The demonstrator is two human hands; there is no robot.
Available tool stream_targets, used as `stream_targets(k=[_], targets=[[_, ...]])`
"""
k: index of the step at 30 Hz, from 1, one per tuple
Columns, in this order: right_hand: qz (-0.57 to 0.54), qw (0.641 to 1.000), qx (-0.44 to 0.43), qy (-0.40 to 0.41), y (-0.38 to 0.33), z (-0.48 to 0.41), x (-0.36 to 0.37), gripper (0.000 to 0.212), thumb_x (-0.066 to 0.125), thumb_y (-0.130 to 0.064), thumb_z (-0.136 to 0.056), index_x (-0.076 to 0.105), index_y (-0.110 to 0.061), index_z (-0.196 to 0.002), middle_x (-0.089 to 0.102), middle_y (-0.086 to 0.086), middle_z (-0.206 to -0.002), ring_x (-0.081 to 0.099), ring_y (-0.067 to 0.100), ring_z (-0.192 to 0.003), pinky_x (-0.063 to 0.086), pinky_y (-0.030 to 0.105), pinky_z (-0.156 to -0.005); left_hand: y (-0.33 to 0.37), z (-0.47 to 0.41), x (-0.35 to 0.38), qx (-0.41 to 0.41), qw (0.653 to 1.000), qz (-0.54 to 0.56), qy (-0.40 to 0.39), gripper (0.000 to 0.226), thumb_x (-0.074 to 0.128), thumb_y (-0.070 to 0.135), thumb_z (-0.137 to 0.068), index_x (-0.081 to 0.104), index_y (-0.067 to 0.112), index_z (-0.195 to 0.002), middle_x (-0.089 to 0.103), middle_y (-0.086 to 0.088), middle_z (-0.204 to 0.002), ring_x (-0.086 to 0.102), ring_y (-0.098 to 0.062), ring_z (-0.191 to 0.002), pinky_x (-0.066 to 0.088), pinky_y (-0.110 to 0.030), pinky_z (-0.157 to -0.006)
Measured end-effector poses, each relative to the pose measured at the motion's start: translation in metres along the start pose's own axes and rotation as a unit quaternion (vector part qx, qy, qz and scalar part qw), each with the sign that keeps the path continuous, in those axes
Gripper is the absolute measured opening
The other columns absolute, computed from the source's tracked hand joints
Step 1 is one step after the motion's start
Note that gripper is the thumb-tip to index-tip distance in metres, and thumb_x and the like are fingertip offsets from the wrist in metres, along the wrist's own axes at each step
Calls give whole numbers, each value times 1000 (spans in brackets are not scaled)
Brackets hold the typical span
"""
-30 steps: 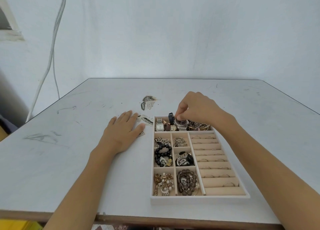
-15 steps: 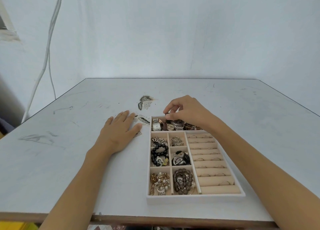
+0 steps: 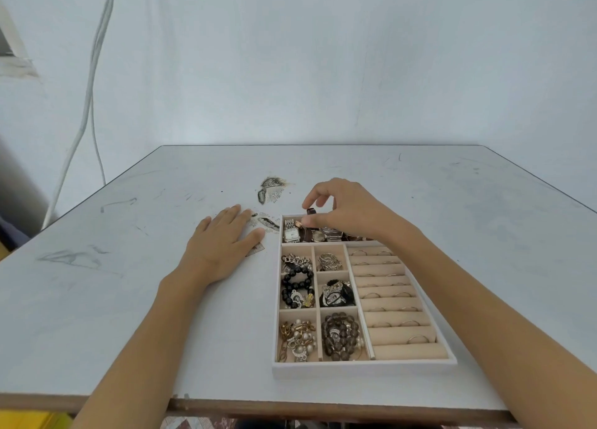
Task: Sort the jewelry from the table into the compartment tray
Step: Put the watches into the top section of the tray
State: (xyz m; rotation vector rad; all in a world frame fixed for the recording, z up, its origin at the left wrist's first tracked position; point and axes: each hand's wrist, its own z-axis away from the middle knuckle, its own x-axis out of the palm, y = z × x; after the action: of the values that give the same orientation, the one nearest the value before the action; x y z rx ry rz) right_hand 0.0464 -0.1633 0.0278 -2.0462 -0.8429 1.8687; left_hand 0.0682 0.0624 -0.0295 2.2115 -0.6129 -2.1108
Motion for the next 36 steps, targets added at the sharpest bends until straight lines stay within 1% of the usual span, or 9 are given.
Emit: stream_targets(k=[4, 8, 16, 20, 23, 25, 27, 30, 36], targets=[[-35, 998, -25, -43, -4, 8, -5, 24, 76, -33, -78, 71, -29, -101, 51, -20, -96, 44, -8, -84, 38, 26, -85, 1, -1, 0, -2, 1000, 0, 2, 59, 29, 52, -98, 20, 27, -150, 11, 6, -159, 5, -7, -146, 0, -32, -118], [-35, 999, -18, -25, -8, 8, 2, 24, 80, -35, -72, 75, -29, -95, 54, -19, -91, 45, 8, -104, 40, 38, -99, 0, -1, 0, -2, 1000, -3, 5, 59, 29, 52, -98, 20, 26, -150, 11, 6, -159, 6, -8, -146, 1, -33, -119], [82, 997, -12, 4, -16, 0, 12, 31, 77, -42, -72, 70, -28, -98, 51, -5, -114, 42, 17, -116, 32, 35, -92, 1, -1, 1, -1, 1000, -11, 5, 59, 29, 51, -98, 19, 26, -150, 11, 5, -159, 6, -9, -146, 1, -34, -119], [36, 999, -15, -13, -13, 4, 9, 27, 75, -41, -75, 70, -27, -98, 50, -8, -102, 48, 17, -111, 39, 37, -96, 1, -2, 1, 0, 1000, -12, 4, 59, 28, 51, -98, 20, 26, -150, 11, 5, -159, 7, -9, -146, 1, -34, -119], [-8, 999, -35, -6, -18, 13, 0, 26, 76, -39, -76, 72, -27, -99, 54, -9, -106, 50, 14, -112, 38, 40, -101, 0, -2, 1, 0, 1000, -15, 4, 59, 28, 52, -98, 19, 26, -150, 11, 5, -159, 6, -9, -146, 1, -34, -119], [-24, 998, -59, -3, -29, 23, -9, 23, 78, -33, -74, 73, -27, -96, 57, -5, -109, 54, 15, -105, 41, 38, -97, -1, -2, 1, -1, 1000, -14, 5, 60, 28, 52, -98, 20, 26, -150, 11, 5, -159, 6, -9, -146, 2, -34, -119], [-38, 995, -81, -51, -40, 36, -17, 18, 80, -28, -73, 75, -24, -90, 66, -3, -97, 60, 15, -87, 48, 34, -84, -1, -3, 2, 0, 1000, -13, 8, 60, 29, 53, -97, 20, 26, -150, 12, 5, -159, 7, -9, -146, 2, -35, -119], [24, 988, -94, -122, -49, 54, -13, 14, 77, -32, -75, 77, -27, -89, 68, -12, -79, 58, 4, -73, 44, 21, -69, -1, -3, 2, 0, 1000, -11, 11, 60, 29, 53, -97, 21, 26, -150, 12, 5, -159, 7, -9, -146, 2, -34, -118], [95, 984, -116, -94, -53, 71, 1, 13, 76, -30, -75, 73, -30, -88, 64, -16, -75, 49, -9, -62, 33, 12, -58, -1, -2, 2, 2, 1000, -8, 16, 59, 30, 52, -97, 23, 25, -149, 13, 5, -159, 8, -10, -146, 3, -35, -119]])
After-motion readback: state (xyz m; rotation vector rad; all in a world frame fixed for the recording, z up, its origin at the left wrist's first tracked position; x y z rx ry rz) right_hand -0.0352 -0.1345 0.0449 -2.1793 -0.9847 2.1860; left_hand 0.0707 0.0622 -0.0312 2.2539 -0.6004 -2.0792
